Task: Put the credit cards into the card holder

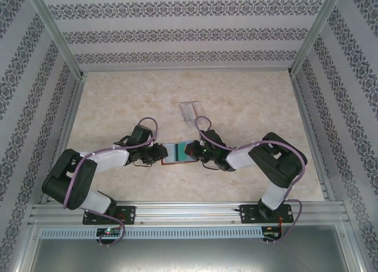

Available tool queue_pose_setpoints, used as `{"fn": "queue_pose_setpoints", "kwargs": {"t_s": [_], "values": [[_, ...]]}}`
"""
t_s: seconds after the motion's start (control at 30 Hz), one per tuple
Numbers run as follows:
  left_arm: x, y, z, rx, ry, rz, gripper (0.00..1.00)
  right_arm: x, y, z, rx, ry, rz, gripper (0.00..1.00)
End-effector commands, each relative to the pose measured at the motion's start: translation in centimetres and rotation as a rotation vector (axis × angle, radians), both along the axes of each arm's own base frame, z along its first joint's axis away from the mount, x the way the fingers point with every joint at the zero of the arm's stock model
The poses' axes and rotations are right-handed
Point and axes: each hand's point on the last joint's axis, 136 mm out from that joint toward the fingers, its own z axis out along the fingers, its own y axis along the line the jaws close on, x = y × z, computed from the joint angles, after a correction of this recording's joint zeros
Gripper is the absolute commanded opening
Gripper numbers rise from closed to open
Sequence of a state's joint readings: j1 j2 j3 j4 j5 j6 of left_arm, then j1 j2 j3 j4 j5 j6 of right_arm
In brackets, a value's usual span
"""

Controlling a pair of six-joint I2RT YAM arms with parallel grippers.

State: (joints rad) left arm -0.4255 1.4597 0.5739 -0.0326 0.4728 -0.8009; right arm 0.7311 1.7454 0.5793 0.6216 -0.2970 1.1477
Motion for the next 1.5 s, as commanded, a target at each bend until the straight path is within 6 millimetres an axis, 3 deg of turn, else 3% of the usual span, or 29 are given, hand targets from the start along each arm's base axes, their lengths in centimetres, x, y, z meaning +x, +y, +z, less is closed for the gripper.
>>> {"fn": "queue_pose_setpoints", "kwargs": {"t_s": [0.0, 0.23, 0.6, 0.8, 1.03, 1.3, 1.47], "values": [[-0.2, 1.6, -0.6, 0.143, -0.001, -0.022, 0.22, -1.1, 0.6, -0.8, -0.016, 0.021, 0.058, 0.00], [-0.2, 2.7, -2.2, 0.229, 0.025, -0.038, 0.21, -1.2, 1.2, -0.6, -0.003, 0.018, 0.086, 0.00], [-0.4, 0.4, -3.4, 0.091, 0.079, -0.034, 0.09, -0.8, 2.7, -0.8, 0.002, 0.033, 0.079, 0.00], [-0.6, 0.0, -3.1, 0.059, 0.094, -0.022, 0.08, -0.7, 3.5, -0.8, -0.003, 0.033, 0.050, 0.00], [-0.9, 0.2, -2.8, 0.037, 0.102, 0.021, 0.08, -0.6, 2.5, -0.3, -0.040, 0.001, -0.035, 0.00], [-1.0, -0.4, -2.7, -0.011, 0.115, 0.031, 0.07, -0.8, 4.4, -0.1, -0.024, -0.012, -0.040, 0.00], [-1.0, -0.2, -2.4, -0.018, 0.110, 0.057, 0.08, -1.1, 4.5, -0.1, -0.036, -0.015, -0.044, 0.00]]}}
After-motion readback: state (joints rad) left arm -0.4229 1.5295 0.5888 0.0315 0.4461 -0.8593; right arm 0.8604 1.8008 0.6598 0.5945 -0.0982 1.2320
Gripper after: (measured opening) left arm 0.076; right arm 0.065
